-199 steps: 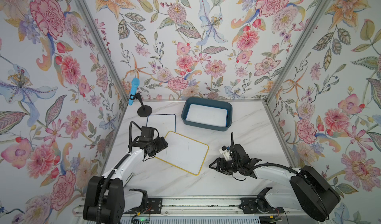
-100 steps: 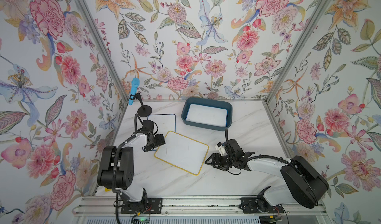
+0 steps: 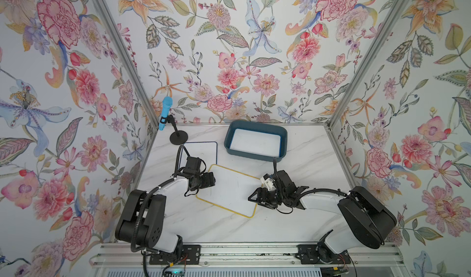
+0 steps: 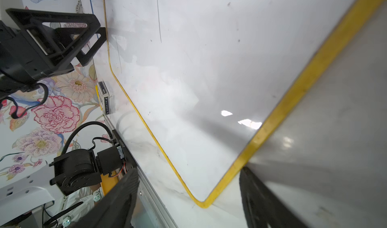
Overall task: Put the whiteboard into the storage box
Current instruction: Pick up the whiteboard at the center of the board.
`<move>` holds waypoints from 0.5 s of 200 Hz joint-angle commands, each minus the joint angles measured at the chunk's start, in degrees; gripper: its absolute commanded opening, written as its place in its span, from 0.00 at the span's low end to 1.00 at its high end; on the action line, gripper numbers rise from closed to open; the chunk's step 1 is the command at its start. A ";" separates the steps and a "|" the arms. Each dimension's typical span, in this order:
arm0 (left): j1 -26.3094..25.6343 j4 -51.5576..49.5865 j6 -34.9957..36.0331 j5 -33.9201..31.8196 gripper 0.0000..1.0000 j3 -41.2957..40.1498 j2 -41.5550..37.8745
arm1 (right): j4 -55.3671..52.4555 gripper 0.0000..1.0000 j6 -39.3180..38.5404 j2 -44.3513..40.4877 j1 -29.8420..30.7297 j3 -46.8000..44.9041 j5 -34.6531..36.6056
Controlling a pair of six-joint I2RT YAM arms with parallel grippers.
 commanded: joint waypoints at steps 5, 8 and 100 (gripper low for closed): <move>-3.96 -6.37 -6.80 10.62 0.84 -7.82 -3.97 | -8.43 0.79 -1.40 3.22 -0.18 -4.11 5.13; -3.97 -5.97 -7.23 11.21 0.84 -8.45 -4.70 | -8.38 0.79 -1.48 3.30 -0.26 -4.20 5.13; -4.99 -5.77 -4.91 25.08 0.78 -9.88 -9.37 | -5.89 0.78 -5.06 8.52 -0.57 -2.50 3.49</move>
